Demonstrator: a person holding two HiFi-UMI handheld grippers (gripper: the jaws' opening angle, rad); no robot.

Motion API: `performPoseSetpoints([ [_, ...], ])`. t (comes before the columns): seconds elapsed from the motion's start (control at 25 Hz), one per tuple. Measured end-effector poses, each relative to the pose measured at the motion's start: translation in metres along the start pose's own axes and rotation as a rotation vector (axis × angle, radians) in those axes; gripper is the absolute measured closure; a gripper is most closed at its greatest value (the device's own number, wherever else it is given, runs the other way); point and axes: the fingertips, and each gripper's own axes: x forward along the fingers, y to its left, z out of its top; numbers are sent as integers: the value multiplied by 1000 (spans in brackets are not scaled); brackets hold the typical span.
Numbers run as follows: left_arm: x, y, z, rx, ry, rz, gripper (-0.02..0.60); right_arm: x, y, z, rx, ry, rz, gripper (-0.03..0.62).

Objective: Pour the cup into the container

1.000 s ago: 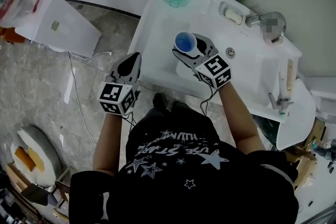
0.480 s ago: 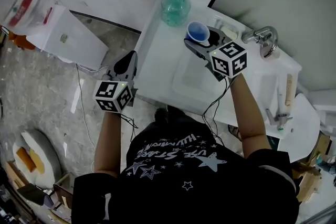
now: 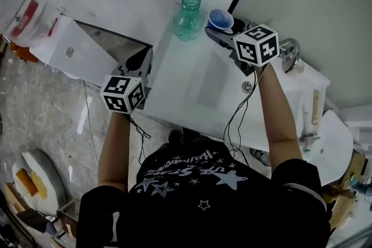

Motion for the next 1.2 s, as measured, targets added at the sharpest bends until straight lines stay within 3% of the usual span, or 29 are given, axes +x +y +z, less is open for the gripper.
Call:
performPoseSetpoints([
  [0.52, 52, 12, 30, 45, 3, -49, 572, 36, -55, 27, -138, 75, -107, 306],
  [1.2, 77, 37, 18, 28, 23, -49, 572, 76, -86, 37, -593, 263, -266, 304],
])
